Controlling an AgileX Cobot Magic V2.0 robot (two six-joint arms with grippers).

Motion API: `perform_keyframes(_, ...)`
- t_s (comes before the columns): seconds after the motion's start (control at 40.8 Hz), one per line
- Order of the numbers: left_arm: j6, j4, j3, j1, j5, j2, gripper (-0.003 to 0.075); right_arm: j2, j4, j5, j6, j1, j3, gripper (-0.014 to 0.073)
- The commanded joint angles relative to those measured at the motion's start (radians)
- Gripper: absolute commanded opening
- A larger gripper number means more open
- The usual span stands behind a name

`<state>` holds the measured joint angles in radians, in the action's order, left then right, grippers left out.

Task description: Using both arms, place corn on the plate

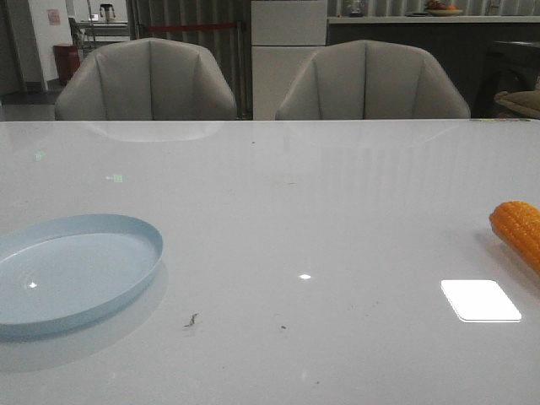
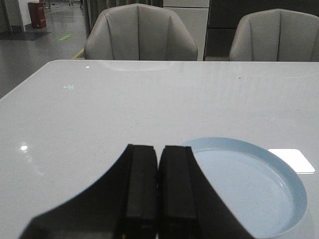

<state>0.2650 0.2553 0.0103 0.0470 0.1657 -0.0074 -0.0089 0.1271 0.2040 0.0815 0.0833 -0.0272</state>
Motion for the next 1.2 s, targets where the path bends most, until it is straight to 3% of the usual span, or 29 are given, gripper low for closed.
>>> perform_keyframes(0.0, -0.006, 0.005, 0.038, 0.000, -0.086, -0.017, 0.0094, -0.026, 0.001, -0.081, -0.002, -0.005, 0.020, 0.0057)
perform_keyframes(0.294, -0.006, 0.005, 0.036, 0.000, -0.193, -0.017, 0.0094, -0.026, 0.001, -0.121, -0.002, -0.005, 0.020, 0.0057)
perform_keyframes(0.514, -0.006, 0.005, -0.016, 0.000, -0.265, -0.017, 0.0094, -0.026, 0.002, -0.277, -0.002, -0.005, 0.047, 0.0057)
perform_keyframes(0.832, -0.006, -0.111, -0.250, 0.000, -0.262, 0.007, 0.0094, 0.025, 0.000, -0.211, -0.002, -0.005, 0.366, 0.0057)
perform_keyframes(1.175, -0.006, -0.151, -0.499, 0.000, -0.239, 0.270, 0.0094, 0.319, -0.033, -0.204, -0.005, -0.005, 0.615, 0.0058)
